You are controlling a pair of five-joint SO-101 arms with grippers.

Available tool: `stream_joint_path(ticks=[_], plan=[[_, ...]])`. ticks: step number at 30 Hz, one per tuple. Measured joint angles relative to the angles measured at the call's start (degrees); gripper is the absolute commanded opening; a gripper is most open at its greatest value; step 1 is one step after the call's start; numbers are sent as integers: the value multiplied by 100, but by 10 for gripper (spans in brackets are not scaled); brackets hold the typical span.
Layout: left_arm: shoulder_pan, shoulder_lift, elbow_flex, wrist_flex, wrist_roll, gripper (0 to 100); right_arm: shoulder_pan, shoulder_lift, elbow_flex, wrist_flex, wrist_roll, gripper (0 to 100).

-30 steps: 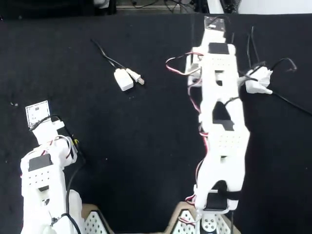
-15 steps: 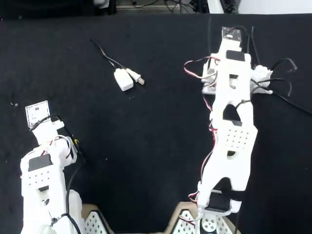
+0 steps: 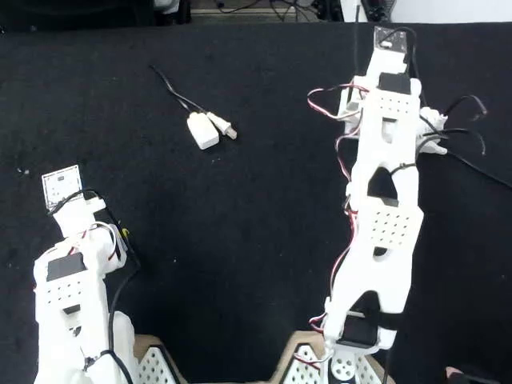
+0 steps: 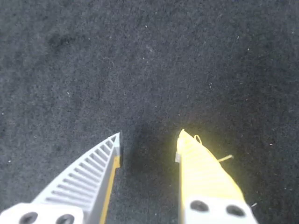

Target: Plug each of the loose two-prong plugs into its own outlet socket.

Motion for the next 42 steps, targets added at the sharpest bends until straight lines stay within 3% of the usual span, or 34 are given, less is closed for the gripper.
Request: stream_joint_path(ticks=[10,16,27,34,42], plan=[[0,0,0,0,0,206,132,0,-316,149,-325,175],[0,0,0,0,0,206,132,0,-1284,334,-343,175],[0,0,88,0,0,206,-659,0,-3895,1705,-343,175],[-9,0,88,0,0,206,-1169,0,-4422,2418,-343,175],[-9,0,88,0,0,206,-1231,-9,-4404,2444,-343,174]])
